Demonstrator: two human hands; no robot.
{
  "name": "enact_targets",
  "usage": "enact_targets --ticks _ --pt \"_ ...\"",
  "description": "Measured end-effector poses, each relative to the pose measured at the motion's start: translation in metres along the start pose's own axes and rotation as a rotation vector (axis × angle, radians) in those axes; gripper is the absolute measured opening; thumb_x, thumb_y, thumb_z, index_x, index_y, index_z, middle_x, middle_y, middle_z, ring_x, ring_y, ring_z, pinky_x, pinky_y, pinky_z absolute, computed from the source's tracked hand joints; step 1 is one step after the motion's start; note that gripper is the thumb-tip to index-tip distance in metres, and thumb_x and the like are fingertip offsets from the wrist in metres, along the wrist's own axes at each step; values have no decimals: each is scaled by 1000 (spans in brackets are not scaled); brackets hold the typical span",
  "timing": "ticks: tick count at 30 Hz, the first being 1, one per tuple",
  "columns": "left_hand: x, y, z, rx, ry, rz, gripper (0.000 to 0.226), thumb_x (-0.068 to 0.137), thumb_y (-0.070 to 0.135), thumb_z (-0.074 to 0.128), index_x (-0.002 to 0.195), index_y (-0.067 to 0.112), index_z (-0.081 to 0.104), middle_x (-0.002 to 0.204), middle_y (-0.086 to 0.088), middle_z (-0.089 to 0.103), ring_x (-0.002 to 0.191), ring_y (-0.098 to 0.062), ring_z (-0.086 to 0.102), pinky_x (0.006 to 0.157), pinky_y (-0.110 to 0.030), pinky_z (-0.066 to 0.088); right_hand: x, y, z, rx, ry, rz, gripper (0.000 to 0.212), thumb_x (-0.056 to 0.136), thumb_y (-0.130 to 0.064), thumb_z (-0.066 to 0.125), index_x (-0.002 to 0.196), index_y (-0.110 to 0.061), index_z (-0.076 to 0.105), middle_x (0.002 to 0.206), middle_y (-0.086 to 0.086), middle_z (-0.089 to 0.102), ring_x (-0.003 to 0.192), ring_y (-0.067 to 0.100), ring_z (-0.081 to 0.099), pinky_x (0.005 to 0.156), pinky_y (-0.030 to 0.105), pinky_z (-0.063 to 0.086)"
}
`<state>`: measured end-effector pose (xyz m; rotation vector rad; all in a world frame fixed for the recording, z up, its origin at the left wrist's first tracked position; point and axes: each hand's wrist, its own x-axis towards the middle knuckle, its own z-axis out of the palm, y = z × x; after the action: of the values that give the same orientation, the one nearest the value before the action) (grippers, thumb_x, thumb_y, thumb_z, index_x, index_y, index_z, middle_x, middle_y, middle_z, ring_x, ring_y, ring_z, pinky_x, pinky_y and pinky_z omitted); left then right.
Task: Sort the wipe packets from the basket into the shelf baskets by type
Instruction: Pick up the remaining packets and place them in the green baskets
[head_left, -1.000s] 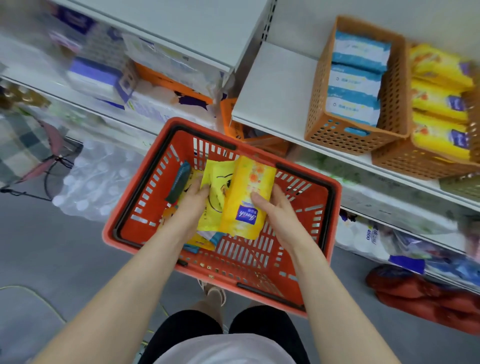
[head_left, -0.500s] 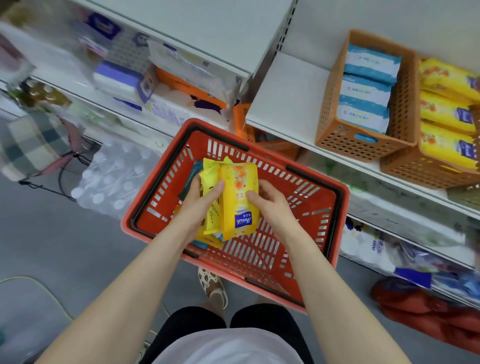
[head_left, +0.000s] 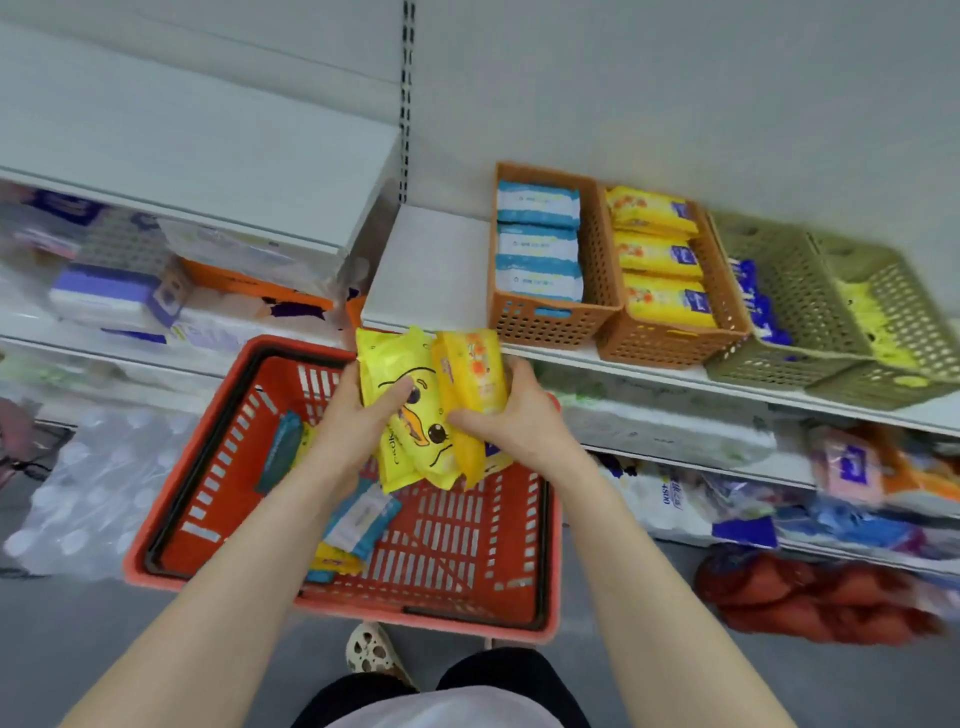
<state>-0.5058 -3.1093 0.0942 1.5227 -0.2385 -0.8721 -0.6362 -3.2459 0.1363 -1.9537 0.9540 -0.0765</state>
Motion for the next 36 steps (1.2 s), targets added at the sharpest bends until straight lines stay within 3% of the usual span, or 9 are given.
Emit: enact_targets --ticks 5,8,12,18,24,26,30,36 --pt "18 46 48 2 -41 82 37 94 25 65 129 17 54 116 -2 71 104 -19 69 82 -33 55 -3 4 -95 45 232 -53 70 80 -32 77 139 -21 42 118 -7 47 104 8 48 78 23 40" --pt "28 64 80 -13 -38 80 43 93 29 66 130 12 53 116 -7 70 104 -24 69 84 -39 56 6 13 -156 -42 349 -45 81 79 -31 76 146 -19 32 121 -5 51 111 16 54 80 29 48" --pt "39 82 126 -99 -13 26 41 93 29 66 127 14 51 112 -10 70 97 -28 70 84 -49 58 51 32 -225 -314 481 -112 82 69 -32 73 141 -18 38 132 5 57 117 29 56 93 41 48" --pt "63 96 180 -116 51 0 35 92 25 64 123 14 53 110 -14 71 94 -33 71 83 -57 57 141 48 -273 -811 269 -122 77 74 -7 65 143 -24 36 130 10 56 120 36 52 92 43 45" --pt "82 98 200 -157 125 -5 36 92 25 64 125 15 53 111 -11 71 97 -31 71 83 -54 58 202 71 -276 -825 -1 -166 80 82 2 58 150 -29 31 153 5 37 134 32 43 104 40 43" --pt "86 99 204 -159 127 0 36 93 25 64 126 15 53 111 -10 72 95 -29 72 82 -52 59 210 80 -277 -848 17 -186 81 81 3 57 149 -33 32 154 6 34 132 34 43 103 42 45" --pt "91 99 216 -165 109 45 24 96 19 60 120 21 57 98 -1 76 82 -18 75 62 -33 60 211 87 -273 -950 120 -170 75 84 -2 55 147 -35 34 148 8 35 125 37 44 90 43 48" --pt "92 96 230 -178 55 63 42 94 26 66 134 26 53 120 -3 71 105 -26 70 89 -51 56 203 88 -271 -896 108 -180 78 86 -3 57 151 -34 27 158 8 23 139 35 31 107 47 40"
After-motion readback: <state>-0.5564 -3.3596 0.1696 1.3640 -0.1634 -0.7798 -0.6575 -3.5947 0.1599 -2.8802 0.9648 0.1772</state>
